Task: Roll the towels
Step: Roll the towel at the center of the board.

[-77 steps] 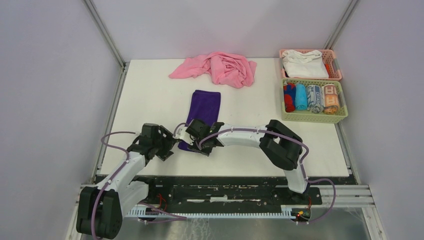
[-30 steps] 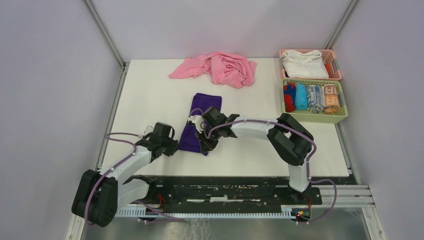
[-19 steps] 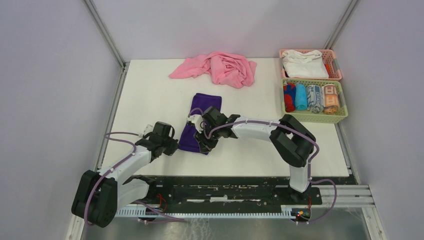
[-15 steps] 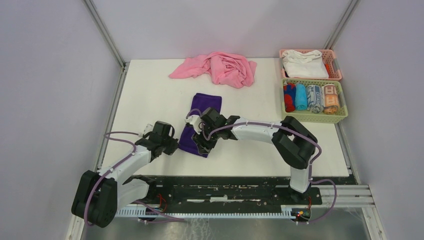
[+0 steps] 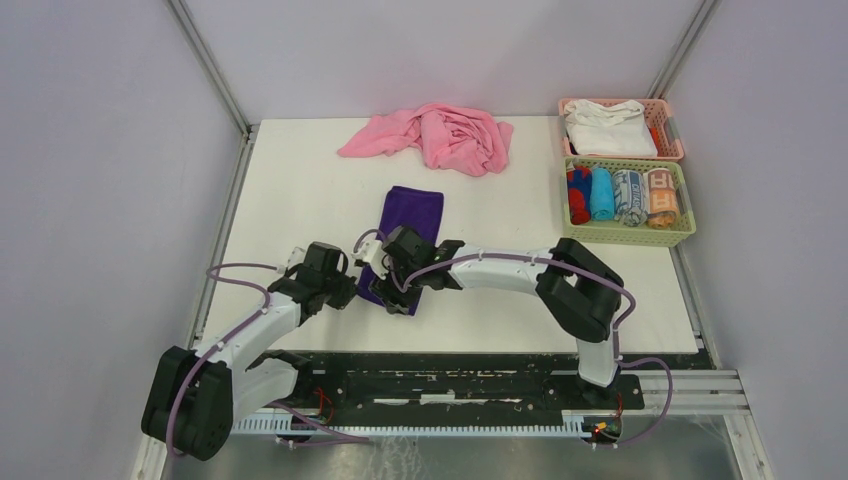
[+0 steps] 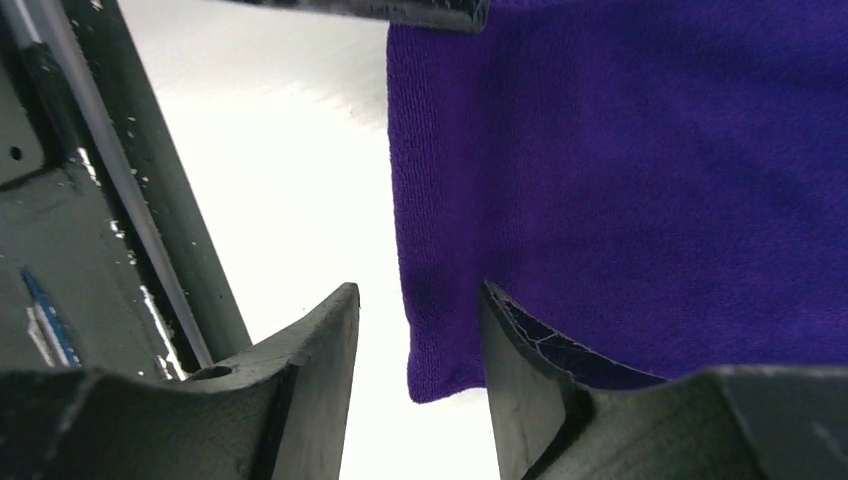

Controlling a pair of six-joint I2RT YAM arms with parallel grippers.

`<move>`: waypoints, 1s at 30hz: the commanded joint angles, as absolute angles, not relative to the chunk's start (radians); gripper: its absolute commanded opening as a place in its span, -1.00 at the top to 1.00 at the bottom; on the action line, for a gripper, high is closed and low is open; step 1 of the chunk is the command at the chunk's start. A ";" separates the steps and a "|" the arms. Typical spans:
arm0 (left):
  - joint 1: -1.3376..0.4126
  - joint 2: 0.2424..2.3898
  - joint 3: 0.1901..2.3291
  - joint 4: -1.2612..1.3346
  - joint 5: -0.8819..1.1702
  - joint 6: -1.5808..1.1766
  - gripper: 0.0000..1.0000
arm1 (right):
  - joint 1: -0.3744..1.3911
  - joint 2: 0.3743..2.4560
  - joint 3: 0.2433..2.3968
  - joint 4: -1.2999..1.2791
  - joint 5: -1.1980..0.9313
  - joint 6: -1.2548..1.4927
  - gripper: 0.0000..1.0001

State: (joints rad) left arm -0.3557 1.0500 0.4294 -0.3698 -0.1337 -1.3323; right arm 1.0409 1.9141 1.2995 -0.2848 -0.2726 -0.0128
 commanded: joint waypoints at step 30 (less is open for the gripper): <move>-0.311 1.036 0.460 -0.401 -0.181 -1.352 0.92 | 1.042 1.912 1.257 -0.345 -0.291 -0.026 0.59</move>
